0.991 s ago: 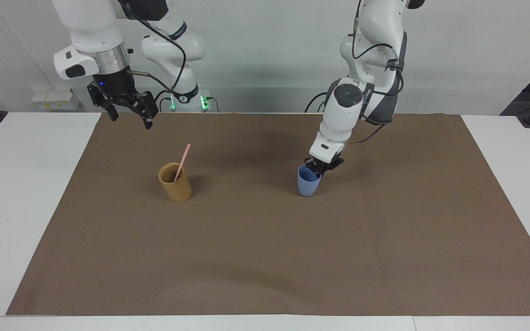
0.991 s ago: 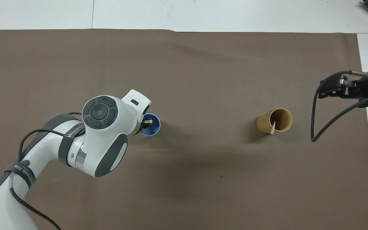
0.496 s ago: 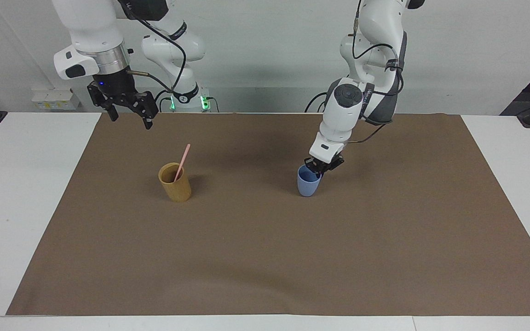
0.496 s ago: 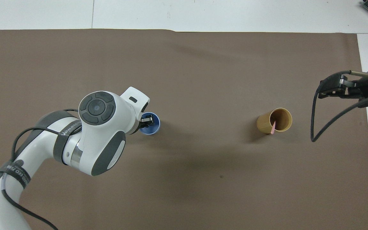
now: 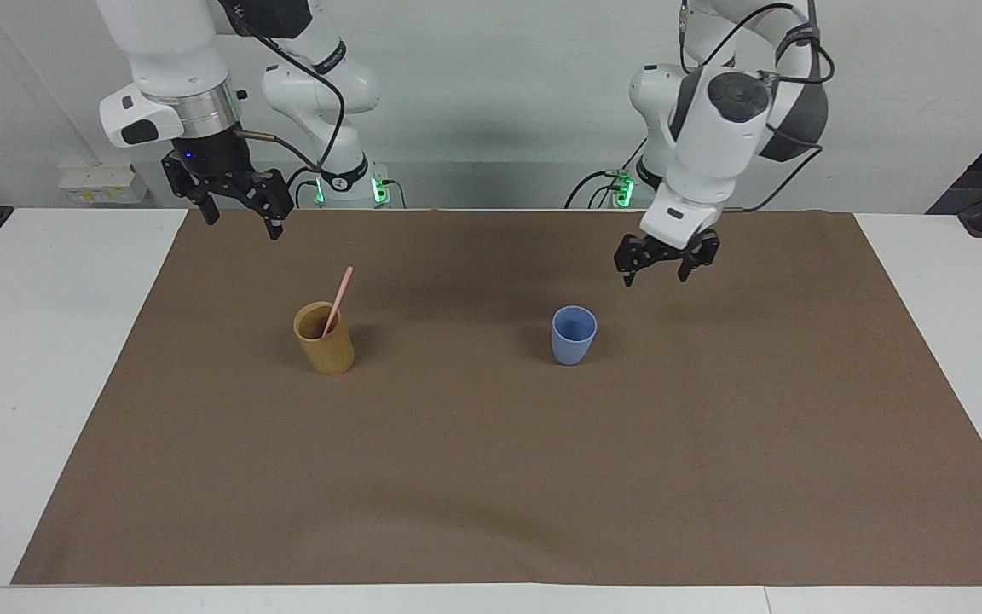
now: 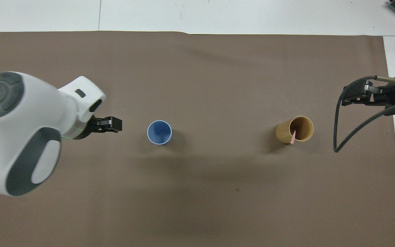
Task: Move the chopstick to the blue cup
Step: 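Release the blue cup and withdraw the left gripper, then lower the right gripper into the tan cup toward the pink chopstick, then grasp the pink chopstick with the right gripper and lift it out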
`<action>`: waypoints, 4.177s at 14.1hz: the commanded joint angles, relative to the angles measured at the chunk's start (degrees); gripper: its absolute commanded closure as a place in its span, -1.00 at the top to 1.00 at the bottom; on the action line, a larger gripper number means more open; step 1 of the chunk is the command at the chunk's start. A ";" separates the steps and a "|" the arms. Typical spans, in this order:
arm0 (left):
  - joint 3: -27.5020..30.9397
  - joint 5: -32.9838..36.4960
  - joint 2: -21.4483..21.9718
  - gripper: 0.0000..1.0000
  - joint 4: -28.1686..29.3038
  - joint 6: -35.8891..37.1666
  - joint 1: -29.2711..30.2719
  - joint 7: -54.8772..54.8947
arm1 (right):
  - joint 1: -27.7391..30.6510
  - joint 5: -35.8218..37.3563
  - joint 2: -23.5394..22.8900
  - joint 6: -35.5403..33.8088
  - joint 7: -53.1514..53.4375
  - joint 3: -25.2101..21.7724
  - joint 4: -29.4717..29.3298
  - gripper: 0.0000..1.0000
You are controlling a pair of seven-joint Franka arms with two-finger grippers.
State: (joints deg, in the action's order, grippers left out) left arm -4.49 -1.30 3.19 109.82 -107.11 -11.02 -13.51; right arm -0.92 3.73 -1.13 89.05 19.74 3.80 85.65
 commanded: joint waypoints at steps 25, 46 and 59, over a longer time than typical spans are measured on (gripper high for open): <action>-2.19 -0.20 3.31 1.00 -10.15 16.06 12.95 19.84 | -11.21 5.32 5.35 23.00 9.88 0.77 26.40 1.00; -2.63 -0.29 3.31 1.00 -10.42 16.67 12.95 19.58 | -13.14 11.30 10.01 25.20 12.34 0.77 36.43 -0.87; -2.63 -0.29 3.31 1.00 -10.42 16.58 12.95 19.58 | -10.08 3.67 7.90 14.05 11.46 -0.02 21.50 -1.00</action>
State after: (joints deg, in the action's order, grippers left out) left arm -7.18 -1.44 6.07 99.94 -91.29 1.86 6.22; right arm -13.04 10.43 7.89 105.57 31.67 3.74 111.14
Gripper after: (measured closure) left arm 0.000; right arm 0.916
